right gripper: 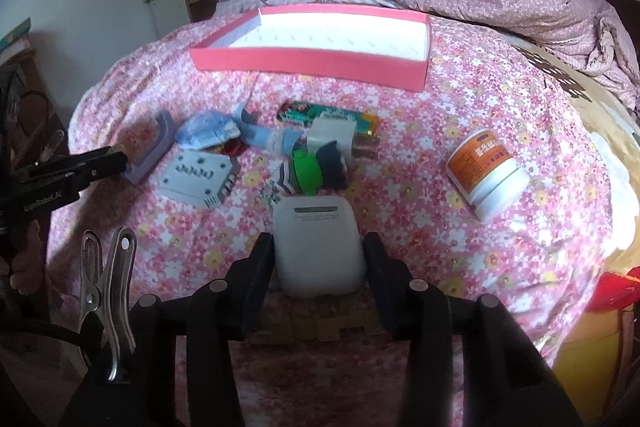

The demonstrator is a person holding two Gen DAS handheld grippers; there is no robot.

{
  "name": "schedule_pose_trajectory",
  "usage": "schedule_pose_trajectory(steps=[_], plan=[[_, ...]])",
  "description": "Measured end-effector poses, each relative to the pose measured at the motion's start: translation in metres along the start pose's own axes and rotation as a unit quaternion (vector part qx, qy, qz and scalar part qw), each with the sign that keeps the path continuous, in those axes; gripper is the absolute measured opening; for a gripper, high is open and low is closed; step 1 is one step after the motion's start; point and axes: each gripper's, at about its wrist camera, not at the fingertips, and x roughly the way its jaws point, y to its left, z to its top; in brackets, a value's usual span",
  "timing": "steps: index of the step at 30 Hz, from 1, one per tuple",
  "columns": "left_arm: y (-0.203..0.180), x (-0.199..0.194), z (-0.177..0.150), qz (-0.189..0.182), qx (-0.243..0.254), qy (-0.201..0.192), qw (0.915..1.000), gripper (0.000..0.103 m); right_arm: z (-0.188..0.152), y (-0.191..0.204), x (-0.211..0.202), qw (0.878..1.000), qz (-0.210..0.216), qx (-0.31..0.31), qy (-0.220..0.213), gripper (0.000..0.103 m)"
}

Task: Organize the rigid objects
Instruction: 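Close the left tool on the chess piece while the right tool grasps the earbud case, then carry the chess piece with the left tool while the right tool carries the case to the tray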

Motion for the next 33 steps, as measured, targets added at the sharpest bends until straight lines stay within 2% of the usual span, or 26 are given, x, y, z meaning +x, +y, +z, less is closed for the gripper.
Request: schedule_pose_trajectory(steps=[9, 13, 20, 23, 26, 30, 33], plan=[[0.006, 0.001, 0.010, -0.019, -0.022, 0.010, 0.9995, 0.034, 0.014, -0.007, -0.007, 1.000, -0.005, 0.006, -0.013, 0.041], [0.003, -0.004, 0.006, -0.014, -0.013, 0.008, 0.9998, 0.034, 0.011, -0.005, -0.004, 1.000, -0.001, -0.001, -0.008, 0.041], [-0.005, -0.012, -0.004, -0.008, 0.005, 0.014, 0.9999, 0.034, 0.001, 0.000, 0.011, 1.000, 0.001, 0.000, 0.026, 0.042], [-0.010, -0.017, -0.007, -0.014, 0.014, 0.014, 0.9997, 0.034, -0.002, 0.001, 0.011, 1.000, -0.002, -0.005, 0.024, 0.042], [-0.015, -0.014, -0.010, -0.003, 0.028, 0.012, 0.9995, 0.034, -0.002, 0.001, 0.011, 1.000, -0.001, -0.002, 0.023, 0.043], [-0.014, 0.000, -0.013, -0.004, 0.024, 0.031, 0.9992, 0.034, -0.002, 0.000, 0.010, 1.000, 0.000, -0.001, 0.021, 0.043], [-0.013, 0.004, -0.015, 0.005, 0.026, 0.027, 0.9993, 0.034, -0.002, 0.000, 0.011, 1.000, -0.001, 0.000, 0.020, 0.043]])
